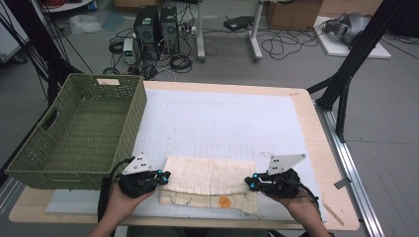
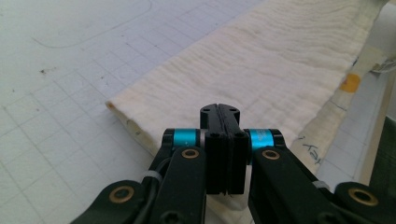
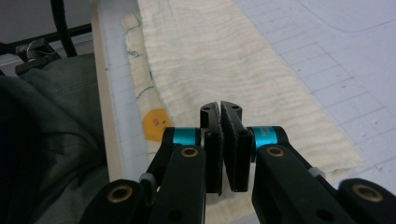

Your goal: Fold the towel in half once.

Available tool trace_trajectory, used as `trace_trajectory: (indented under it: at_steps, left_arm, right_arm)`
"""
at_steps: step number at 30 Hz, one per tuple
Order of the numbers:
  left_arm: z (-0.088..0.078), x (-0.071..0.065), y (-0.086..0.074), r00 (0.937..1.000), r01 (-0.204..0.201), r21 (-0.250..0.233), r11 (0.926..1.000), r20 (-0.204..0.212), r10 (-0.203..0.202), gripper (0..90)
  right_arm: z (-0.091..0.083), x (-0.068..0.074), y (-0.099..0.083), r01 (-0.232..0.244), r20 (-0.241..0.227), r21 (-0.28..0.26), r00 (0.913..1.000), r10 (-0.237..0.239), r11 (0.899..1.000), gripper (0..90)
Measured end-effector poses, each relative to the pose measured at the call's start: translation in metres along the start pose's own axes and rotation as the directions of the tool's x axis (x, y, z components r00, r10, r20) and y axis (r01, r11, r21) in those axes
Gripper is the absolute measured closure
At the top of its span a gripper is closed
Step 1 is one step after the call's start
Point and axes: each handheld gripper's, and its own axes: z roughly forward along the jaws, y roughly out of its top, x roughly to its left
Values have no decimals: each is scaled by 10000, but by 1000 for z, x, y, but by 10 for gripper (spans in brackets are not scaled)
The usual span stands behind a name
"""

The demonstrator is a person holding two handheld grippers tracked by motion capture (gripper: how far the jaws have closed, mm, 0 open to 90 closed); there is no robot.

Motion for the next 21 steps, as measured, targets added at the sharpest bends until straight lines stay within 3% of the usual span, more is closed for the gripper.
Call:
trace_trajectory:
  at_steps: [7,15,18,21]
  left_arm:
    - [-3,-9,-12,9996,-129,326,9994,236,121,886]
    - [9,-8,-29,9996,-29,1061,9944,289,-1,884]
    - [9,-7,-27,9997,33,935,9956,258,-57,836]
    - [5,-5,-22,9999,29,621,9981,155,-39,784]
  right_arm:
    - [-1,13,-8,63,-198,191,9998,-59,9998,876]
    - [23,18,-33,-218,-773,1141,9965,308,9932,876]
    - [30,15,-41,-458,-898,1440,9942,591,9885,809]
    - [23,12,-37,-559,-900,978,9938,648,9936,756]
